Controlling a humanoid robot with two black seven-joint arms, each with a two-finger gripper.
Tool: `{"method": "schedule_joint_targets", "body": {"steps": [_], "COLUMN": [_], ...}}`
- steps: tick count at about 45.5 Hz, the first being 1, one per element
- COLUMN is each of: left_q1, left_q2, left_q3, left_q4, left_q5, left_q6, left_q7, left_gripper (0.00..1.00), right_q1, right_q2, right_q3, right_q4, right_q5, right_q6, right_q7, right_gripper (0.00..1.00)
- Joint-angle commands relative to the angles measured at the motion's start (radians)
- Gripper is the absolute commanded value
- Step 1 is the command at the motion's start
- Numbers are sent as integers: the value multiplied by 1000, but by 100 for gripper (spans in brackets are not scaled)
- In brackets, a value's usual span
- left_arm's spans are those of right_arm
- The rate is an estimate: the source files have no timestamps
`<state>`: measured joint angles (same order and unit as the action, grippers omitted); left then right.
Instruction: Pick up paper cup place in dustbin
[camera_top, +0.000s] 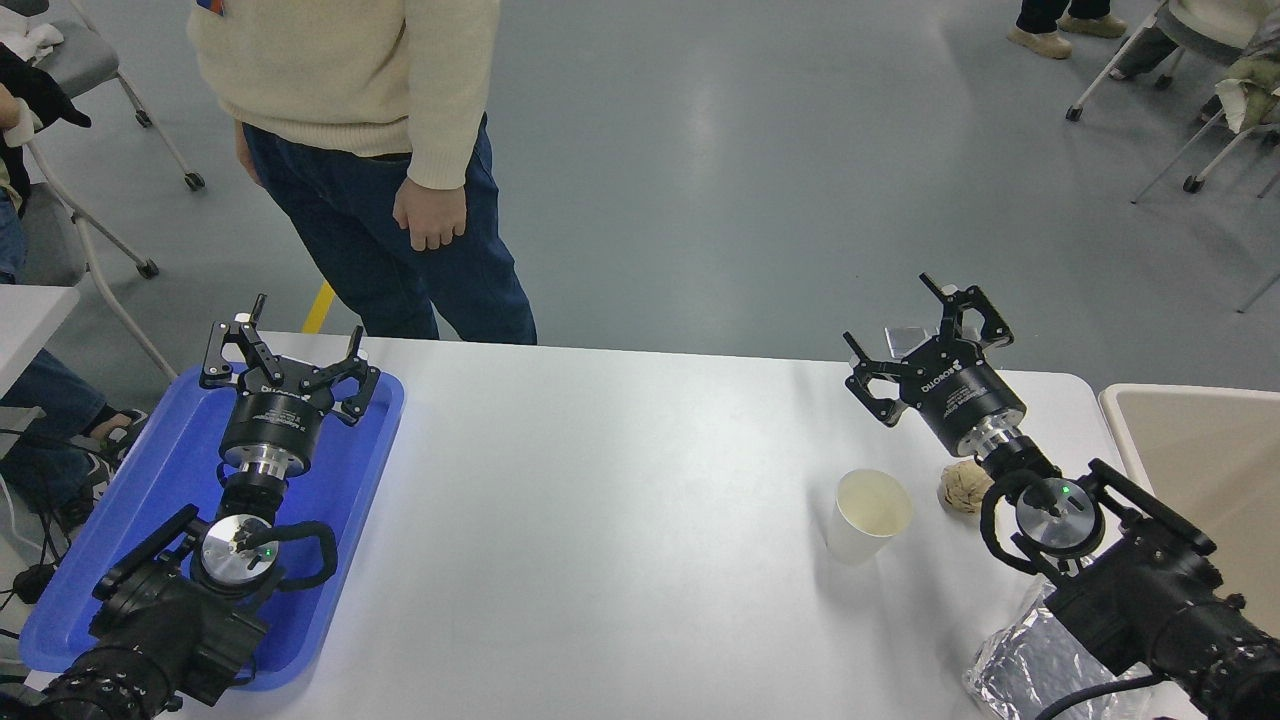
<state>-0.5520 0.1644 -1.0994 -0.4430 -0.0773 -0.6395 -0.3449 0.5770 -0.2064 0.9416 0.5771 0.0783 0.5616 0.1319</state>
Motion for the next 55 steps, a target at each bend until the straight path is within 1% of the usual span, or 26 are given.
{"method": "schedule_joint_targets", "body": {"steps": [1,27,41,55], "left_q1": [0,0,1,1], "left_q2": [-3,0,0,0], "left_q3": [0,1,1,1], "left_q4": [0,0,1,1], "left_q5": [4,1,-1,1], "left_q6": [0,1,1,1], "left_q7": [1,0,0,0], "left_gripper": [100,100,100,100], "right_q1": [0,6,35,142], "right_q2": [-1,18,2,-152], "right_q3": [0,-4,-4,-220], "right_q4": [0,15,23,142], "right_q5": [1,-3,-69,-81], "right_q6": [1,1,1,-84], "right_q7": [2,2,0,0], "right_gripper": [100,100,100,100]}}
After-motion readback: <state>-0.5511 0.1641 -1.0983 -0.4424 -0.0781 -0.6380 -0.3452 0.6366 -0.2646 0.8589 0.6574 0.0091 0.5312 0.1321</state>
